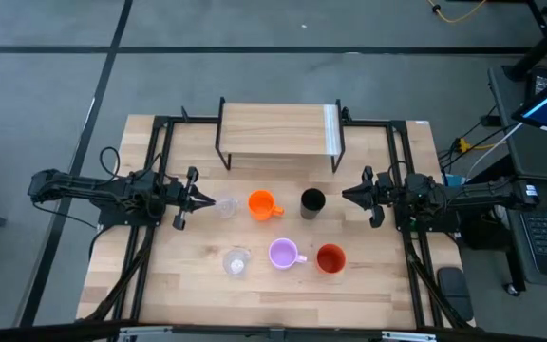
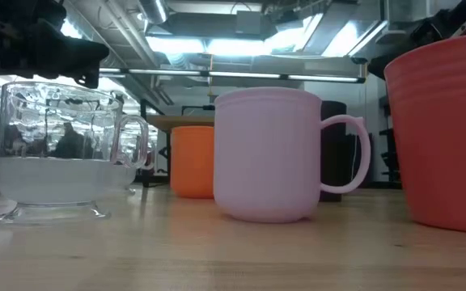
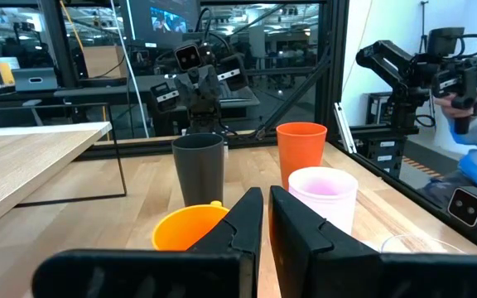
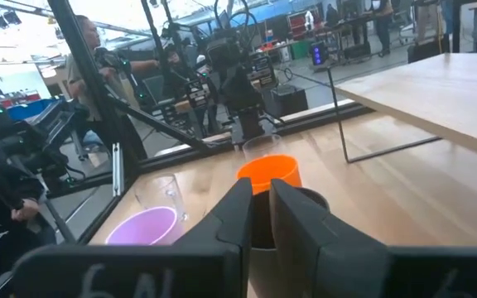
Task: Stack small to large cups/mugs on shelf
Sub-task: Put the top transparent mug on top of the shelf
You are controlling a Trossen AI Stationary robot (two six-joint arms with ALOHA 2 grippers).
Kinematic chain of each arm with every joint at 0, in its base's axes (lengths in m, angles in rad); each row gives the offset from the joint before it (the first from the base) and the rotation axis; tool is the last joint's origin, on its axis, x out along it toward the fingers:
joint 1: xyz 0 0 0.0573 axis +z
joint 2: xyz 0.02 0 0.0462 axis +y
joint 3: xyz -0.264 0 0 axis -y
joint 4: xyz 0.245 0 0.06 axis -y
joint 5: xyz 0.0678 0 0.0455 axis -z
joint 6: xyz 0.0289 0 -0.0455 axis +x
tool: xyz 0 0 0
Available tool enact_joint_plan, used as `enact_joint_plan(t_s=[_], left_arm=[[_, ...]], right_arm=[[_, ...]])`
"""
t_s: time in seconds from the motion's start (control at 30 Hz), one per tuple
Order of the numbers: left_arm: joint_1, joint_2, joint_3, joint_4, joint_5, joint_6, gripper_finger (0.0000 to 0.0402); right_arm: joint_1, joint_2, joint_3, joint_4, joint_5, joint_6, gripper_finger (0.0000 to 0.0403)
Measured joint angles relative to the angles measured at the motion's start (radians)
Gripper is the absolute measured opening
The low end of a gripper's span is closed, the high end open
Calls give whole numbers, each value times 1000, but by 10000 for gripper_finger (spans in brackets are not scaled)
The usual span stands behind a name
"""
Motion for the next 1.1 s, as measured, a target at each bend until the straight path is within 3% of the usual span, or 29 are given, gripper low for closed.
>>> enact_joint_plan(t_s=[0.5,0.9,1.1], left_arm=[[0,0,0,0,0,0,20],[0,0,0,17,0,-3,20],[0,0,0,61,-35,-179,22]], right_arm=[[0,0,0,2,6,-4,53],[0,0,0,23,8,-107,145],[0,0,0,28,15,-136,154]])
